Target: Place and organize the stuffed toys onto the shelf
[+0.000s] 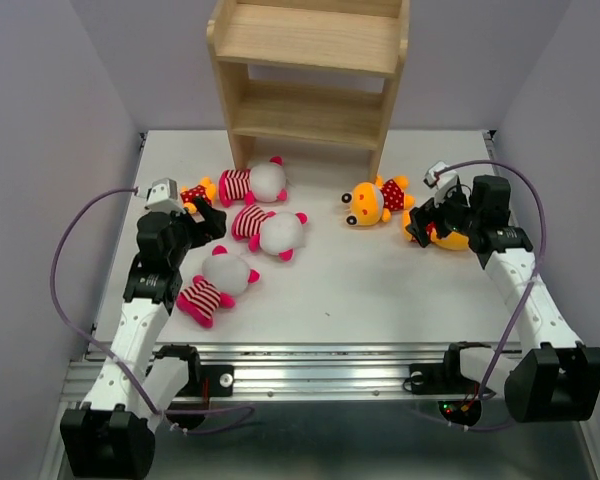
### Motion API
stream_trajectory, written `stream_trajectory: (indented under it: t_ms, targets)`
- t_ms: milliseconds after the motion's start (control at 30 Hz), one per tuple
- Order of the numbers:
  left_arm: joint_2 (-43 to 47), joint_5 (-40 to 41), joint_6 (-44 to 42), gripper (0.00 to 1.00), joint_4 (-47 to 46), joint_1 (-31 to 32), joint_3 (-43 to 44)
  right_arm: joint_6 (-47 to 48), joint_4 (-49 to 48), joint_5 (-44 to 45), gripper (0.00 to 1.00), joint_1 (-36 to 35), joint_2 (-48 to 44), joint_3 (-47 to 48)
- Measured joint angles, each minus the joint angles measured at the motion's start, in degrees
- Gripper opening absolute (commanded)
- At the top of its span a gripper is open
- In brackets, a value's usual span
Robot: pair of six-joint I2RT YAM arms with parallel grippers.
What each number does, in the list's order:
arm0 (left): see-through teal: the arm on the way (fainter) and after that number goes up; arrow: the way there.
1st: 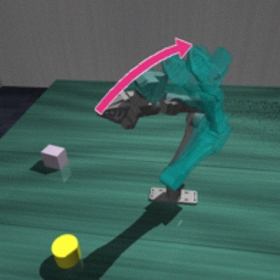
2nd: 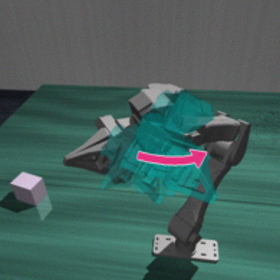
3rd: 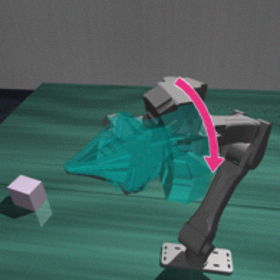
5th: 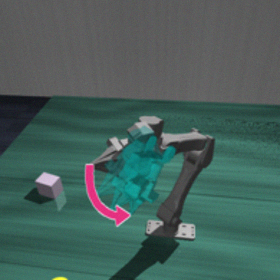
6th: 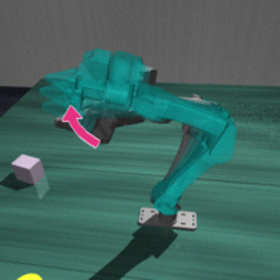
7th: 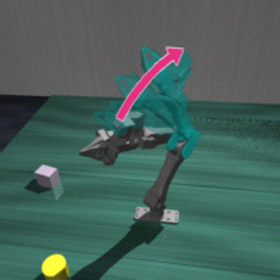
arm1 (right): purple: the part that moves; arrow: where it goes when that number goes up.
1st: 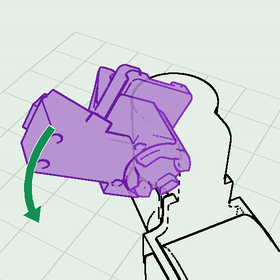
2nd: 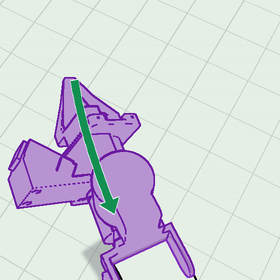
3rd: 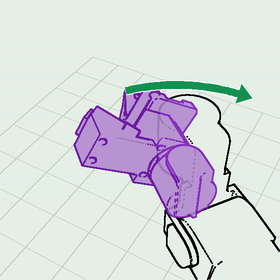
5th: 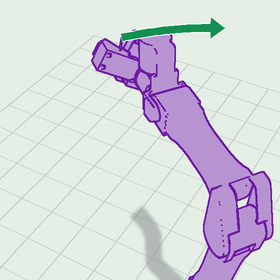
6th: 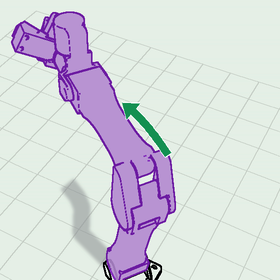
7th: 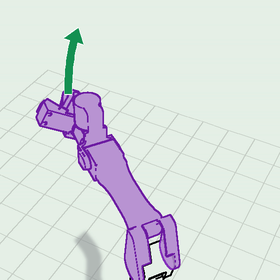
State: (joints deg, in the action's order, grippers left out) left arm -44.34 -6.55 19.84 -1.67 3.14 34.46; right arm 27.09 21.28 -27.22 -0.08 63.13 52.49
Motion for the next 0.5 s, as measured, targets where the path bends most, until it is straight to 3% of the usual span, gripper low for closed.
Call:
stream_trajectory:
  t_ms: [300,433,500]
  targets:
    - [-21.2,-3.6,3.7,0.88,-0.5,12.2,5.6,3.7,4.6,-13.0,1.0,0.0,6.1,0.2]
    - [-31.1,-0.5,8.0,0.77,-0.3,16.0,10.4,4.0,5.6,-16.2,1.0,0.0,7.0,0.2]
    - [-33.9,1.2,10.8,0.77,-0.3,16.3,11.9,4.1,5.7,-16.7,1.0,0.0,7.0,0.2]
